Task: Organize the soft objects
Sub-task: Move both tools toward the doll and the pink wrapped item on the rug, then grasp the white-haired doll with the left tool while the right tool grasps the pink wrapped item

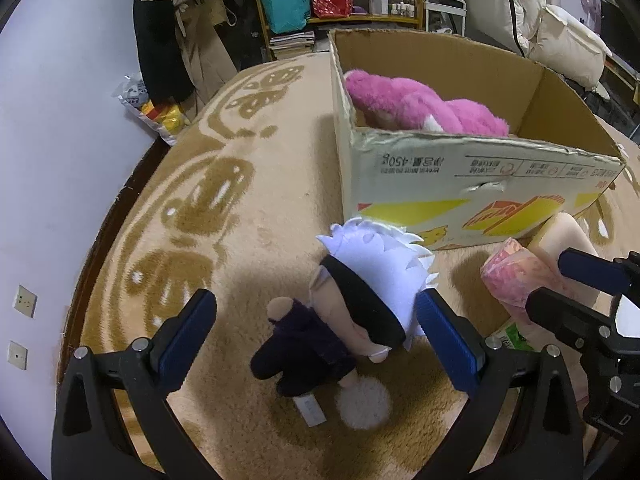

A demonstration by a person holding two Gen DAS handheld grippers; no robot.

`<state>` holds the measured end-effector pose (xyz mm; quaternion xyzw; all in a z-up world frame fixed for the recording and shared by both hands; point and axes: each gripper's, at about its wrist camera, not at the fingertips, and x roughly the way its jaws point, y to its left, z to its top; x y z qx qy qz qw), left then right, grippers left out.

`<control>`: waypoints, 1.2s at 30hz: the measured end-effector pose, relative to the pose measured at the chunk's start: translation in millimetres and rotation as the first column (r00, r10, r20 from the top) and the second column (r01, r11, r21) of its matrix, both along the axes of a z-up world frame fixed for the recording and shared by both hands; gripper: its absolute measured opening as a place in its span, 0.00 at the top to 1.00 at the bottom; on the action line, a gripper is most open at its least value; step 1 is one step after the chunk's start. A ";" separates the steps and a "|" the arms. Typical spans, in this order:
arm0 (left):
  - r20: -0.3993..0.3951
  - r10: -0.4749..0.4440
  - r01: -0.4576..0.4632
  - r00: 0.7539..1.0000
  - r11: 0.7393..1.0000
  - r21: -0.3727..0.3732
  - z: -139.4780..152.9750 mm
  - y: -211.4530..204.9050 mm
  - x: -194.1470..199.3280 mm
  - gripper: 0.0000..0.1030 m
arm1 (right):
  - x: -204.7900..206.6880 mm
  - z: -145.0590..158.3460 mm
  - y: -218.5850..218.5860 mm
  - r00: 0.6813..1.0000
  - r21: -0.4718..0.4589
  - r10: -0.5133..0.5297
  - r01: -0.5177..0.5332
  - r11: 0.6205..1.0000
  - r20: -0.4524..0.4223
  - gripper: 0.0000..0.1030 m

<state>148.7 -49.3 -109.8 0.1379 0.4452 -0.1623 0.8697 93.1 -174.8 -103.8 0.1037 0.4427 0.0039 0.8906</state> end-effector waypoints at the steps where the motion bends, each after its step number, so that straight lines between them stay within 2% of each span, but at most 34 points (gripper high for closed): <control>1: -0.008 -0.005 0.005 1.000 1.000 -0.005 -1.9 -1.0 1.4 0.04 | 0.7 -1.1 0.1 1.000 -0.001 0.002 -0.002 1.000 -0.002 0.48; 9: -0.055 -0.030 0.029 0.998 0.999 -0.024 -14.8 -7.8 9.3 0.03 | 6.6 -14.1 1.4 0.999 0.005 0.022 -0.022 1.000 -0.045 0.47; 18: -0.160 -0.024 0.015 0.987 0.998 -0.056 -28.8 -6.9 18.9 0.03 | 10.2 -20.3 -2.6 0.998 0.052 0.023 -0.020 0.998 -0.064 0.47; 21: -0.165 -0.034 0.026 0.986 0.999 -0.048 -31.2 -8.9 17.5 0.09 | 10.7 -20.7 -4.5 0.997 0.062 0.028 -0.024 0.998 -0.066 0.46; 28: -0.173 -0.082 0.067 0.982 0.994 -0.088 -27.5 -10.9 10.8 0.34 | 11.9 -22.2 -3.8 0.996 0.054 0.047 -0.043 0.998 -0.076 0.41; 32: -0.165 -0.072 0.059 0.984 0.995 -0.085 -25.2 -11.3 7.1 0.37 | 13.4 -24.3 1.6 0.995 0.042 0.060 -0.056 0.998 -0.082 0.41; 33: -0.164 -0.067 0.054 0.984 0.995 -0.082 -24.4 -11.8 4.0 0.37 | 13.9 -25.4 3.1 0.994 0.032 0.066 -0.064 0.997 -0.086 0.42; 34: -0.157 -0.054 0.043 0.986 0.996 -0.075 -22.7 -12.0 1.2 0.38 | 13.7 -26.0 4.3 0.994 0.023 0.072 -0.070 0.997 -0.087 0.49; 36: -0.140 -0.031 0.024 0.990 0.998 -0.055 -21.9 -10.5 -0.9 0.38 | 13.4 -27.5 7.5 0.992 0.000 0.082 -0.083 0.997 -0.091 0.52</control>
